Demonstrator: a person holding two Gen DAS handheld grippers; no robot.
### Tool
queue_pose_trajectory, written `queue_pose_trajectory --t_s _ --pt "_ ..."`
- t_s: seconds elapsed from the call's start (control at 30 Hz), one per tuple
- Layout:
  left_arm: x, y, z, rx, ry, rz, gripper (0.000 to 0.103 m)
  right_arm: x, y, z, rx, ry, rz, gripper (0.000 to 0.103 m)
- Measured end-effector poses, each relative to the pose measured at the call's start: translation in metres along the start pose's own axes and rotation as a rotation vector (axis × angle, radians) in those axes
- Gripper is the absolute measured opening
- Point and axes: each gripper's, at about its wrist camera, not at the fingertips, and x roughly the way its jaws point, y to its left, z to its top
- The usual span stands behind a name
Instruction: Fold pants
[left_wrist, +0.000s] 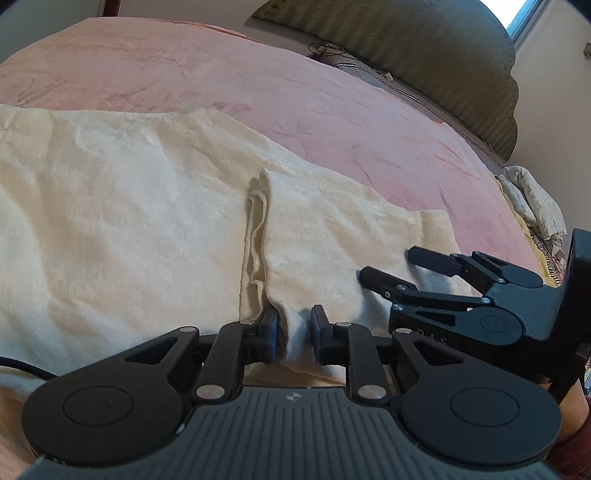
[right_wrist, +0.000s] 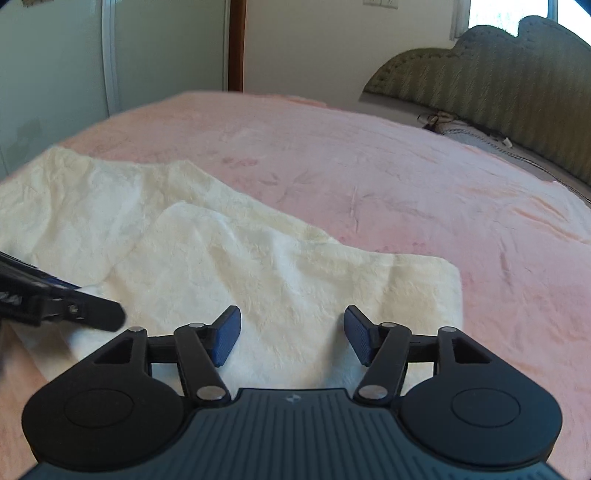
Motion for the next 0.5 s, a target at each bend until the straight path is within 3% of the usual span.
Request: queue_pose_trajectory --t_s 0.13,0.27,0.37,0.5 --pt "-0.001 -0.001 -0.002 0.010 -0.003 0.001 0.024 0.000 0.004 0.005 0.028 -0.027 -0.003 0.066" --pt "-0.003 -0.006 -0.003 0.028 -0.011 0.022 0.024 0.011 0.017 0.014 -0.024 -0.021 0.007 0.066" --pt "-0.008 -0.008 -0.003 0.043 -0.011 0.026 0.024 0.020 0.016 0.021 -0.034 -0.018 -0.006 0.075" --pt "-0.018 -0.004 0.003 0.041 -0.013 0.018 0.030 0.004 0.019 0.016 -0.029 -0.057 -0.011 0.075"
